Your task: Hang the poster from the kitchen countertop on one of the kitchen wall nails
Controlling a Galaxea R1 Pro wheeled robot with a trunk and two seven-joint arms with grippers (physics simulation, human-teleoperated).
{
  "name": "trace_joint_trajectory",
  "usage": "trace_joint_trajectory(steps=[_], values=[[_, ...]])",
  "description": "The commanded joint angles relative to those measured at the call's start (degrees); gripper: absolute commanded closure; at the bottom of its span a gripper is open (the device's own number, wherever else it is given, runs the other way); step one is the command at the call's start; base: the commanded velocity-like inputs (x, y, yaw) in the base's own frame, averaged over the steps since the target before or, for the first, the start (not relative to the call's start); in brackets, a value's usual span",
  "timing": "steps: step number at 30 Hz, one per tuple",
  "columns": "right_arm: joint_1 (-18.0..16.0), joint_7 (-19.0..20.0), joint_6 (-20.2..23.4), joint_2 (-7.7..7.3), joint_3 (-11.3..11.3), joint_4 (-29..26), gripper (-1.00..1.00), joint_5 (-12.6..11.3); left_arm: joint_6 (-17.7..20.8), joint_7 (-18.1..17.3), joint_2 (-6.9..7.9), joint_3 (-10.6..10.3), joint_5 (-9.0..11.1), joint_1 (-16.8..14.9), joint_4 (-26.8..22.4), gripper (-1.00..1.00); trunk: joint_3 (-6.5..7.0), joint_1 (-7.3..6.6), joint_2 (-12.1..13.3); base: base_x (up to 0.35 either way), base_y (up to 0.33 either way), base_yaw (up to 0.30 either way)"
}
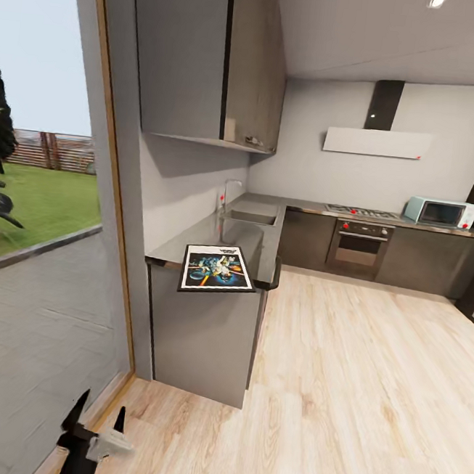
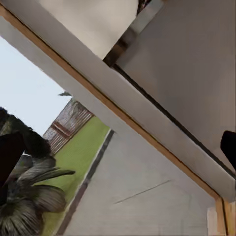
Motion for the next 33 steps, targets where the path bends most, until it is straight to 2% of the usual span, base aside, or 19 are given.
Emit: trace_joint_trajectory(steps=[1,6,7,15,16,18,24,25,26,27,28,29,30,31,32,33], values=[[0.0,0.0,-0.2,-0.06,0.0,0.0,-1.0,0.4,2.3,3.2,-0.36,0.1,-4.9,0.0,-1.9,-1.0,-0.05,0.0,0.0,0.0,0.0,0.0],[0.0,0.0,-0.2,-0.07,0.0,0.0,-1.0,0.4,5.7,7.8,-0.87,0.0,-13.5,0.0,-6.7,-1.0,-0.05,0.0,0.0,0.0,0.0,0.0],[0.0,0.0,-0.2,-0.08,0.0,0.0,-1.0,0.4,6.3,8.6,-1.02,0.0,-16.3,0.0,-8.3,-1.0,-0.05,0.0,0.0,0.0,0.0,0.0],[0.0,0.0,-0.2,-0.08,0.0,0.0,-1.0,0.4,7.3,10.0,-1.19,0.1,-25.0,0.0,-11.7,-1.0,-0.05,0.0,0.0,0.0,0.0,0.0],[0.0,0.0,-0.2,-0.08,0.0,0.0,-1.0,0.4,7.3,10.6,-1.1,0.1,-26.9,-0.1,-12.0,-1.0,-0.05,0.0,0.0,0.0,0.0,0.0],[0.0,0.0,-0.2,-0.08,0.0,0.0,-1.0,0.4,7.4,11.5,-0.92,0.2,-28.7,-0.2,-12.2,-1.0,-0.05,0.0,0.0,0.0,0.0,0.0],[0.0,0.0,-0.2,-0.08,0.0,0.0,-1.0,0.4,7.3,14.0,0.62,0.5,-34.5,-0.2,-12.4,-1.0,-0.05,0.0,0.0,0.0,0.0,0.0],[0.0,0.0,-0.2,-0.08,0.0,0.0,-1.0,0.4,7.3,14.3,1.1,0.6,-36.5,-0.2,-12.1,-1.0,-0.05,0.0,0.0,0.0,0.0,0.0],[0.0,0.0,-0.2,-0.08,0.0,0.0,-1.0,0.4,7.3,14.3,1.28,0.6,-37.4,-0.3,-12.0,-1.0,-0.05,0.0,0.0,0.0,0.0,0.0],[0.0,0.0,-0.2,-0.08,0.0,0.0,-1.0,0.4,7.2,14.1,1.52,0.7,-39.0,-0.3,-11.8,-1.0,-0.05,0.0,0.0,0.0,0.0,0.0],[0.0,0.0,-0.2,-0.11,0.0,0.0,-1.0,0.4,7.1,12.1,1.74,0.8,-40.7,-0.3,-12.1,-1.0,-0.05,0.0,0.0,0.0,0.0,0.0],[0.0,-0.1,-0.2,-0.12,0.0,0.0,-1.0,0.4,7.0,10.8,1.78,0.8,-41.0,-0.3,-12.3,-1.0,-0.05,0.0,0.0,0.0,0.0,0.0],[0.0,-0.1,-0.2,-0.14,0.0,0.0,-1.0,0.4,6.9,7.4,1.87,0.8,-41.5,-0.3,-13.4,-1.0,-0.05,0.0,0.0,0.0,0.0,0.0],[0.0,-0.1,-0.2,-0.13,0.0,0.0,-1.0,0.4,6.9,5.4,1.94,0.8,-41.6,-0.3,-14.2,-1.0,-0.05,0.0,0.0,0.0,0.0,0.0],[0.0,-0.1,-0.2,-0.1,0.1,0.0,-1.0,0.5,6.0,-2.7,2.38,0.8,-42.1,-0.3,-16.8,-1.0,-0.05,0.0,0.0,0.0,0.0,0.0],[0.0,-0.1,-0.2,-0.1,0.1,0.0,-1.0,0.5,5.7,-3.6,2.44,0.7,-42.2,-0.3,-17.1,-1.0,-0.05,0.0,0.0,0.0,0.0,0.0]])
